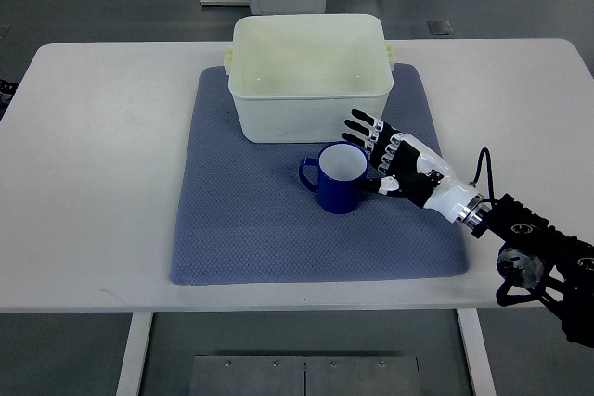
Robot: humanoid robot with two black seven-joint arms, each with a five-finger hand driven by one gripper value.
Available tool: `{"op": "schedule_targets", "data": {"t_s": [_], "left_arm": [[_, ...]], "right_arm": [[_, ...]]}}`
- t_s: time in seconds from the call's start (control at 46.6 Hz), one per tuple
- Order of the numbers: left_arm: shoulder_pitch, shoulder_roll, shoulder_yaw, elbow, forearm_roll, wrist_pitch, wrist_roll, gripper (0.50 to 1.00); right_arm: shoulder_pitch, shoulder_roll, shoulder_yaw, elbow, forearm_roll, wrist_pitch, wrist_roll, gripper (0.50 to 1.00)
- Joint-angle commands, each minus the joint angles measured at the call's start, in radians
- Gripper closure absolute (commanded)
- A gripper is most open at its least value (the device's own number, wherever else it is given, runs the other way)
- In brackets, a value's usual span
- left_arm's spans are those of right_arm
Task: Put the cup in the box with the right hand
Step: 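Close the right hand's fingers around the dark blue mug body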
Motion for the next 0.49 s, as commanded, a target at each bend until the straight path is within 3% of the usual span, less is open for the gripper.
{"op": "schedule_targets", "data": {"t_s": [0.0,0.472], "left_arm": [[0.001,0.0,0.0,0.0,0.0,0.0,0.0,0.5],[-0.001,0.0,0.0,0.0,0.0,0.0,0.0,0.5]], "right_arm": [[0.0,0.007,0.0,-0.003,0.001,-0.016,0.0,0.5],[-0.002,0.046,-0.01,-0.012,-0.013,-0.036,0.0,0.5]]}}
